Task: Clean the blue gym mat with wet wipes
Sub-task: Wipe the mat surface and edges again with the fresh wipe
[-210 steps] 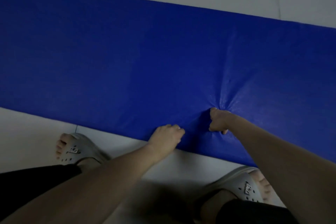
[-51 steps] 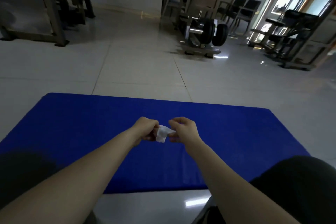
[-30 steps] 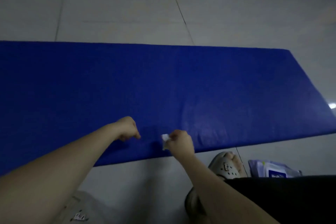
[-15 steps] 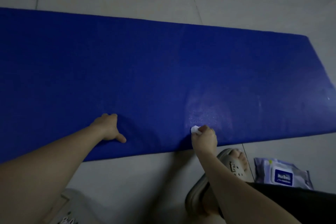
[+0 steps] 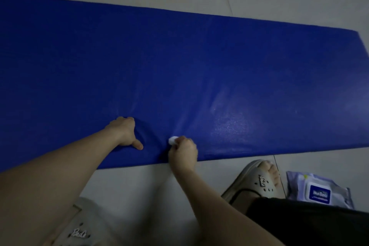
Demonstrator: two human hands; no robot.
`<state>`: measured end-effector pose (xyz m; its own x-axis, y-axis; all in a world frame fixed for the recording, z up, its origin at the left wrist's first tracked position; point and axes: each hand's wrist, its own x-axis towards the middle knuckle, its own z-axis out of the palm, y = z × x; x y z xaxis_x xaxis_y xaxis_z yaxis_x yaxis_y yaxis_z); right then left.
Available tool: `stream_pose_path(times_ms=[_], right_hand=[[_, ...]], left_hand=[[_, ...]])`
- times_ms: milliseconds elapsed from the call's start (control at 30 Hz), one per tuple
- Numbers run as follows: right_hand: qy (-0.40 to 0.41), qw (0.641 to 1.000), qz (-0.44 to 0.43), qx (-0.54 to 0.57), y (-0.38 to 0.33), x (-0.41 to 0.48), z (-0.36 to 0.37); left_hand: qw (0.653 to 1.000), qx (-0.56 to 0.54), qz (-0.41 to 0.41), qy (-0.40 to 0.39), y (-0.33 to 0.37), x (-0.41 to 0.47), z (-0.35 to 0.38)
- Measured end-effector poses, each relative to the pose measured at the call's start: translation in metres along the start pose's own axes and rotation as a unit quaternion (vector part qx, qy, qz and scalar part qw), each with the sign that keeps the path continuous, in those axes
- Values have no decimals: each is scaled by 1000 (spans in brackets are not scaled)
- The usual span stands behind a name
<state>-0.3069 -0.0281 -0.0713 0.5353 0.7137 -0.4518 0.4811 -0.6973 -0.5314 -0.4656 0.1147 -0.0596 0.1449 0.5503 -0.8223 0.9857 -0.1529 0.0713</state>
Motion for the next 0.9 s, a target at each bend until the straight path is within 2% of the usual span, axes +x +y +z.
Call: stream_pose_path(times_ms=[133, 300, 367, 500, 667, 767, 900], right_hand=[[-30, 995, -92, -36, -20, -7, 26], [-40, 975, -169, -141, -2, 11, 3], [-19, 975, -155, -155, 12, 25, -18], [78, 991, -49, -93, 46, 52, -76], [137, 986, 79, -54, 67, 71, -109], [133, 988, 62, -37, 44, 64, -82], [71, 997, -9, -31, 5, 46, -36]], left_hand=[[1000, 1, -2, 2, 0, 1, 1], [1000, -3, 0, -1, 0, 1, 0], [1000, -3, 0, -5, 1, 1, 0], [1000, -3, 1, -6, 3, 0, -2], [1000, 3, 10, -6, 4, 0, -4], [1000, 11, 15, -3, 4, 1, -5], [1000, 19, 12, -4, 3, 3, -4]])
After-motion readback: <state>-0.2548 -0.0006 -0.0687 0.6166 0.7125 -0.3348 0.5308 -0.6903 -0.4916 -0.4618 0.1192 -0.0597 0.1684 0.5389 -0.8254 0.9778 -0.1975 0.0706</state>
